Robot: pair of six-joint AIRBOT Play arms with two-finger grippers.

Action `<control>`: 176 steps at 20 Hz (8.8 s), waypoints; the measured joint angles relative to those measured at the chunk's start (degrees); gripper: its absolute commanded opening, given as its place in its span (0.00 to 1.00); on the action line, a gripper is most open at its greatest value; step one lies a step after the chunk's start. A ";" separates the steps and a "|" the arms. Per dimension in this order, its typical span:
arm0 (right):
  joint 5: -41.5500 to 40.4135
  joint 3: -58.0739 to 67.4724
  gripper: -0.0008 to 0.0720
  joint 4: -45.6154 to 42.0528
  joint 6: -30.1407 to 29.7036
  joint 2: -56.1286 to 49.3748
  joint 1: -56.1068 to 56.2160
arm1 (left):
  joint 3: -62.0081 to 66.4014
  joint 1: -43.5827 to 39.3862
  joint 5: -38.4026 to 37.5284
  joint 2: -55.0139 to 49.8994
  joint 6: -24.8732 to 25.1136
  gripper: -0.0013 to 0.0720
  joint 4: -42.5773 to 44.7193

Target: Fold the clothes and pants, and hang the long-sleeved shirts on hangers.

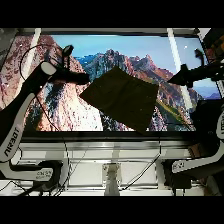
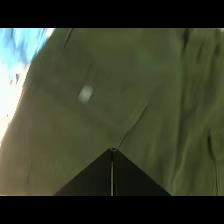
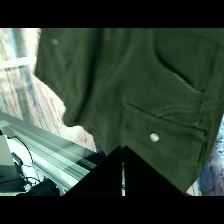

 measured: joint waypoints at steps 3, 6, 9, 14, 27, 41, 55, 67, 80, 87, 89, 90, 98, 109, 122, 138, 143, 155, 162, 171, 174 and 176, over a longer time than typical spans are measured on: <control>-2.67 -0.72 0.71 -0.13 -0.68 -3.08 0.50 | -3.56 5.09 -2.25 0.22 2.27 0.19 -3.80; -5.40 -1.01 0.73 -0.15 -0.92 -4.42 0.68 | -5.07 9.09 -3.23 0.00 2.23 0.62 -5.42; -6.71 -1.11 0.73 -0.11 -1.01 -4.94 0.74 | -5.64 11.65 -5.22 -1.38 -2.43 0.62 -5.99; -7.34 -1.18 0.87 1.55 -1.01 -5.16 0.74 | -5.97 12.96 -9.46 -6.40 -8.37 0.62 -6.47; -7.39 -1.18 0.87 6.14 -1.01 -5.22 0.76 | -5.97 10.34 -3.82 -13.64 -14.16 0.56 -12.26; -6.10 -1.18 0.05 7.63 -1.07 -5.22 1.31 | 6.64 9.57 0.83 -12.22 -12.41 0.04 -13.18; -8.26 -1.18 0.07 7.67 -1.01 -5.22 15.89 | 22.01 8.79 15.19 -20.09 -19.61 0.33 -2.49; -15.56 -2.89 0.04 3.50 -5.31 -5.25 14.08 | 10.73 4.96 -3.82 -9.25 -12.50 0.04 -1.86; -8.11 -5.49 0.50 5.60 -11.69 -8.33 6.23 | -35.85 -5.66 -8.00 12.44 1.38 0.52 -26.36; -8.20 -5.42 0.50 6.16 -11.80 -8.35 6.08 | -38.51 -15.89 -0.76 10.14 -3.28 0.44 -30.05; -8.02 -5.38 0.50 6.36 -11.80 -8.35 6.05 | -38.69 -16.65 0.24 9.88 -5.81 0.44 -28.26; -8.04 -5.35 0.50 6.78 -11.82 -8.35 6.05 | -38.71 -16.94 1.11 9.79 -7.10 0.44 -27.30; -8.22 -5.35 0.50 9.62 -11.80 -8.35 6.08 | -38.80 -18.23 11.23 9.60 -10.84 0.45 -25.55; -8.24 -5.35 0.50 10.64 -11.82 -8.35 6.08 | -38.71 -19.23 13.64 4.09 -10.03 0.18 -37.18; -10.45 -5.35 0.61 4.09 -11.15 -8.92 8.17 | -38.51 -16.81 11.26 13.81 -18.03 0.05 -13.86; -7.41 -5.86 0.59 0.31 -7.21 -14.95 25.24 | -38.53 -0.68 8.96 21.99 -33.00 0.05 17.38; -8.02 -5.86 0.57 0.20 -6.95 -15.54 28.81 | -38.53 -0.13 10.14 21.99 -32.96 0.05 17.68; -7.78 -5.95 0.05 1.27 -5.64 -15.63 31.85 | -38.53 -0.07 15.10 21.99 -32.96 0.05 17.86; -7.28 -6.34 0.05 2.32 -4.33 -13.57 32.15 | -38.45 2.67 18.21 22.56 -29.00 0.05 17.73; -10.69 -21.11 0.05 2.58 -3.34 7.76 29.24 | -38.16 9.42 13.97 38.84 -21.38 0.04 15.85; -11.63 -24.85 0.05 3.28 -1.77 14.67 31.56 | -38.16 7.23 13.25 45.70 -20.59 0.04 14.21; -12.63 -25.94 0.05 4.63 0.13 19.39 33.83 | -38.16 5.01 12.81 49.94 -20.50 0.04 12.66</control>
